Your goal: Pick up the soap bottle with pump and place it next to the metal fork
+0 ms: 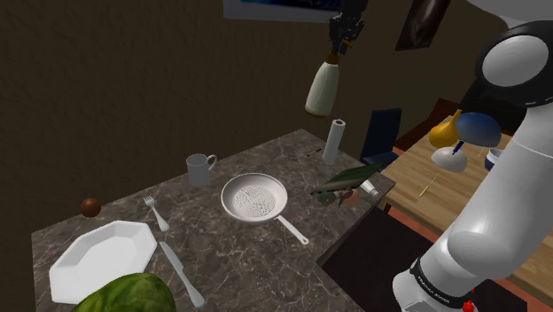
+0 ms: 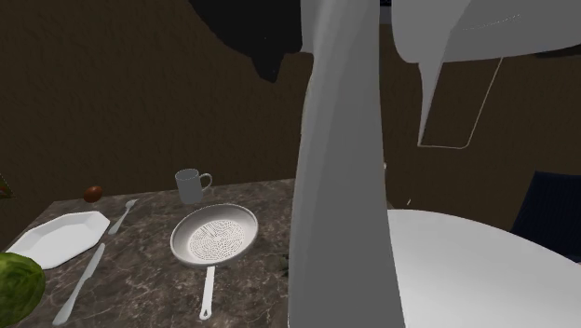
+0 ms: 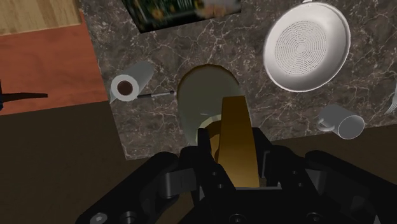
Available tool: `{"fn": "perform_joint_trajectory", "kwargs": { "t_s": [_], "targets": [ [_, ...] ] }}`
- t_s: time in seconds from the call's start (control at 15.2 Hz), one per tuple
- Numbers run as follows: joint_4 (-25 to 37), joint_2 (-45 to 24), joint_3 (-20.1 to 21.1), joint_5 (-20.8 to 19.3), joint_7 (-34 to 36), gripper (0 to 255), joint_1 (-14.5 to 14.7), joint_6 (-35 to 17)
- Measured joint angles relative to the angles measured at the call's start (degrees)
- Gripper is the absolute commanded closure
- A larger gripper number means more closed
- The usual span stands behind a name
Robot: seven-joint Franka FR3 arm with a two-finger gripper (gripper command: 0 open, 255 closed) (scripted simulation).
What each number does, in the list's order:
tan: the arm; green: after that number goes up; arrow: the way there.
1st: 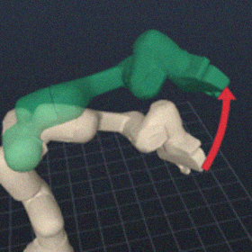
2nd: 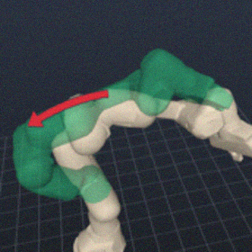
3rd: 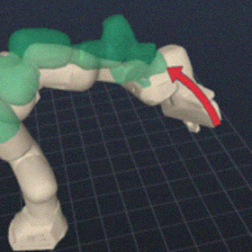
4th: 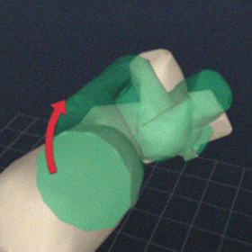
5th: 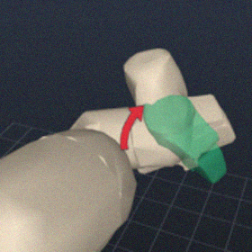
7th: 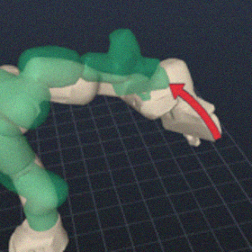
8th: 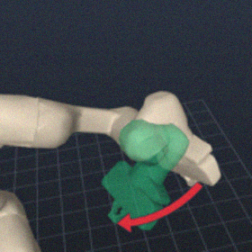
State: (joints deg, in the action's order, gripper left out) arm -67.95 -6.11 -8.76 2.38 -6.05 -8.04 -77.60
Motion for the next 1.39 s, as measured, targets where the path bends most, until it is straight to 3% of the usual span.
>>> {"fn": "perform_joint_trajectory", "kwargs": {
  "t_s": [0.4, 0.66, 0.86, 1.39],
  "targets": [
    [12.4, -5.0, -0.3, 1.0, -0.2, 255, -0.7, 7.4],
    [7.1, -2.5, 1.4, 0.0, 3.9, 255, 2.3, 4.5],
    [-0.7, 0.7, 3.1, -0.9, 7.7, 255, 4.9, -0.1],
    [-9.7, 2.9, 7.9, -2.1, 17.9, 255, 10.7, -7.0]
  ]
}}
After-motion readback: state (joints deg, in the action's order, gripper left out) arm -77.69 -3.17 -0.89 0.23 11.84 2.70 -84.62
